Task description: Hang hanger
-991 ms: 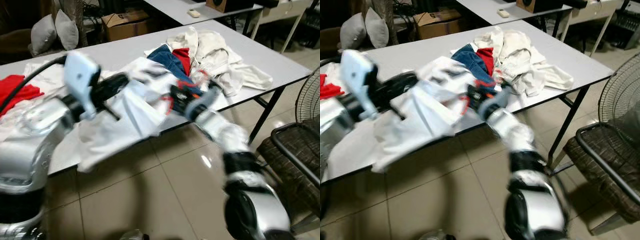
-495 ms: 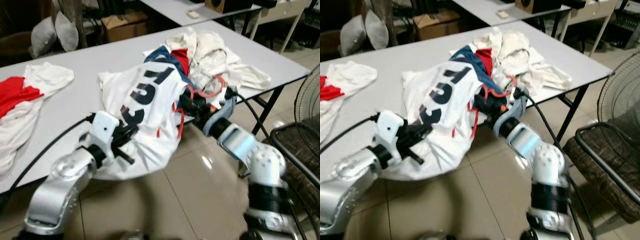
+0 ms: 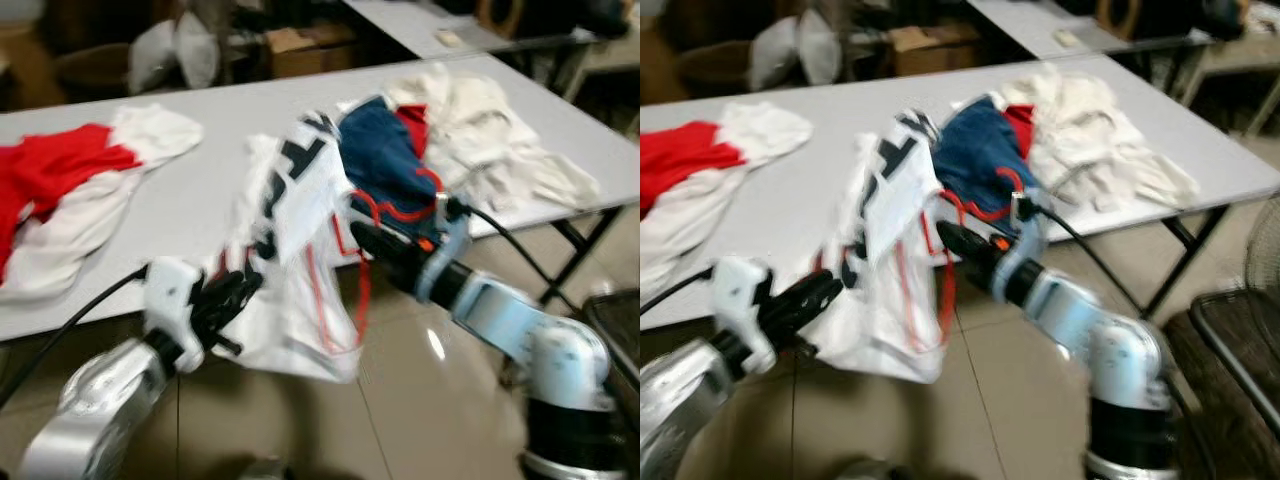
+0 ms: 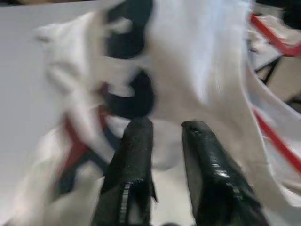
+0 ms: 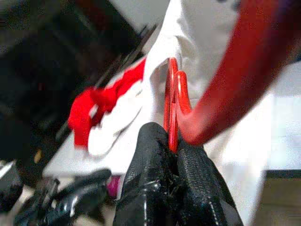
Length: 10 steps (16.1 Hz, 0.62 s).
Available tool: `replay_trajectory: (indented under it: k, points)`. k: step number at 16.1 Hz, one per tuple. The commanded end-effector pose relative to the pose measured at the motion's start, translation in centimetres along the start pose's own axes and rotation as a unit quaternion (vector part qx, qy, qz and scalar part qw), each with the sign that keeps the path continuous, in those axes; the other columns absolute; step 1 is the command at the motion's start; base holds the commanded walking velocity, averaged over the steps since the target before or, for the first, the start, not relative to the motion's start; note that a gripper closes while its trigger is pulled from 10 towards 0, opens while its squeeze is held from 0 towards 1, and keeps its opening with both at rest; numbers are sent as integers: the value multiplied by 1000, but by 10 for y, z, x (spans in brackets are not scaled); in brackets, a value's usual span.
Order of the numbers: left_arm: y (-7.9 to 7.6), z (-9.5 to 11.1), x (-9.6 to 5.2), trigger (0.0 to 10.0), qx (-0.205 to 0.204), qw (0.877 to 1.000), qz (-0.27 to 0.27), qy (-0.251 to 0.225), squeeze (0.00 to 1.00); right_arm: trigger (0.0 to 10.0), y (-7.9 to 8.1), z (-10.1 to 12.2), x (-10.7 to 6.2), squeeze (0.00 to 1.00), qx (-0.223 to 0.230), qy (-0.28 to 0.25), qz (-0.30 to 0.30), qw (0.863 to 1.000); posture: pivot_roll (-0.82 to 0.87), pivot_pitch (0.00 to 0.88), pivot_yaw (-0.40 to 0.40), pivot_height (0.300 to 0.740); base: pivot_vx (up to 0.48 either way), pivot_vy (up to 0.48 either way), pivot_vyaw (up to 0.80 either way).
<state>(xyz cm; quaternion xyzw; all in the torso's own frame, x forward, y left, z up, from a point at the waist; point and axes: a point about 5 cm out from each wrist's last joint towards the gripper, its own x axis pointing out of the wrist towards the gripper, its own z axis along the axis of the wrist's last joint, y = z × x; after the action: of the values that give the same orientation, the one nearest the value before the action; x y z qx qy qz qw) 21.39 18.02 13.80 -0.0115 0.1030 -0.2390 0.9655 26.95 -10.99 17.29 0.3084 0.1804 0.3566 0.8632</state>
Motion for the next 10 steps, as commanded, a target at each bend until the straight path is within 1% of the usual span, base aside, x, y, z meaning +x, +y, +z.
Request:
replay_trajectory:
  k: [1,2,3,4,5,6,10]
  points:
    - [5,2,-6,10000,2,1000,23,-5,1000,10000,16,-6,2,0,-18,32,53,998,-39,0,19,740,0,0,800]
    - [5,4,-10,10000,-2,1000,25,-10,655,10000,17,-8,-1,0,-31,47,63,996,-39,0,13,740,0,0,800]
    - [2,8,-17,10000,-5,999,27,-22,0,10000,18,-11,-8,0,-48,65,74,994,-35,0,7,740,0,0,800]
    - [-1,12,-22,10000,-5,999,27,-33,0,10000,18,-12,-14,0,-54,71,81,993,-33,0,5,740,0,0,800]
    - [-3,14,-24,10000,-8,999,28,-38,0,10000,17,-12,-16,0,-57,74,83,992,-33,0,5,740,0,0,800]
    - [-4,15,-27,10000,-27,997,43,-54,0,10000,19,-12,-22,0,-61,78,101,990,-28,0,4,740,0,0,800]
    - [-2,15,-25,10000,-19,996,68,-49,0,10000,22,-16,-30,0,-68,100,135,984,-25,0,2,740,0,0,800]
